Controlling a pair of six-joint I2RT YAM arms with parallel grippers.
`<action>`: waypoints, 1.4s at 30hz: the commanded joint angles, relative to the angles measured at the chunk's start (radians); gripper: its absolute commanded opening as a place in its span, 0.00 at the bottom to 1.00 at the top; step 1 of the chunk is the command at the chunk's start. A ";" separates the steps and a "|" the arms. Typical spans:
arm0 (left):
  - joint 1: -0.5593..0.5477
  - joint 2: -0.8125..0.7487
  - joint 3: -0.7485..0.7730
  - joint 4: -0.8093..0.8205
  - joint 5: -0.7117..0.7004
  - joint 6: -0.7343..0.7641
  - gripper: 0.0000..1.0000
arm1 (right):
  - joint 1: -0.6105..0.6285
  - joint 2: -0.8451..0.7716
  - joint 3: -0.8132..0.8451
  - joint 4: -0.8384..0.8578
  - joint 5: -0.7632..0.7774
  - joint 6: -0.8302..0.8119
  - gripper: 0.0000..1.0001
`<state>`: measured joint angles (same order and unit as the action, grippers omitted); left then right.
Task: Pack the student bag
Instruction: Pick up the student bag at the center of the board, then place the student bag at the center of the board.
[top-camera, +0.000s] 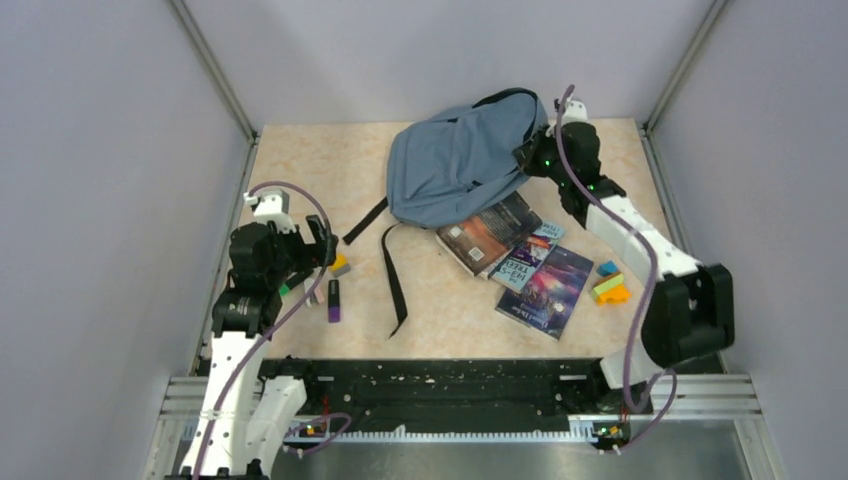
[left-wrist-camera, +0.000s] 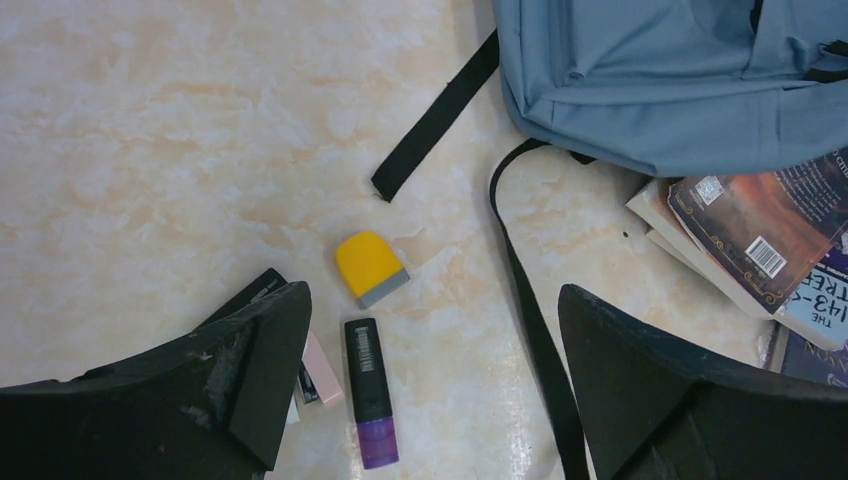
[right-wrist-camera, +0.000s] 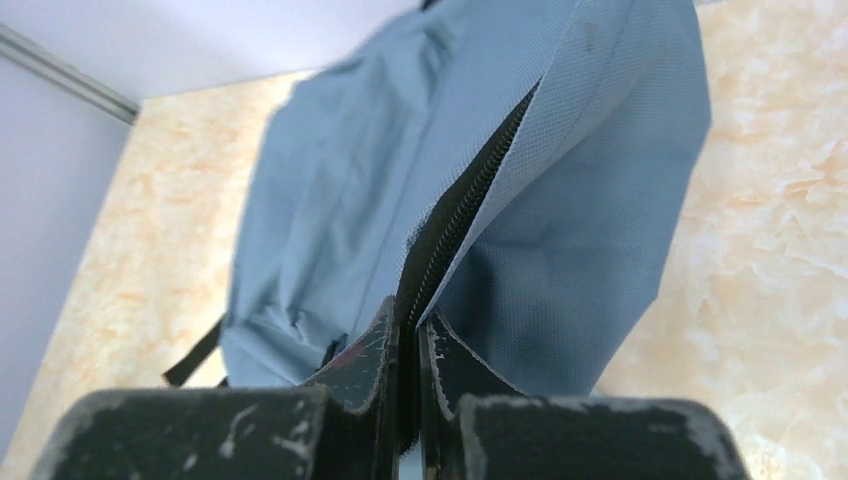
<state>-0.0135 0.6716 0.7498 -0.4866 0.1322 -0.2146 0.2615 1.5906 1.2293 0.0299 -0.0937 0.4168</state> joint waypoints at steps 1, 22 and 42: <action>0.006 0.057 0.059 0.076 0.083 -0.031 0.98 | 0.086 -0.248 -0.108 0.026 0.125 -0.011 0.00; -0.172 0.327 0.381 0.218 0.130 -0.083 0.98 | 0.202 -0.306 0.011 0.121 0.271 -0.117 0.00; -0.149 0.272 0.264 0.229 -0.004 -0.028 0.98 | 0.201 0.273 0.794 0.415 -0.057 -0.260 0.00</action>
<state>-0.1673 0.9737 1.0161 -0.2996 0.1581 -0.2584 0.4553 1.8004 1.8046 0.2317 -0.0521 0.1490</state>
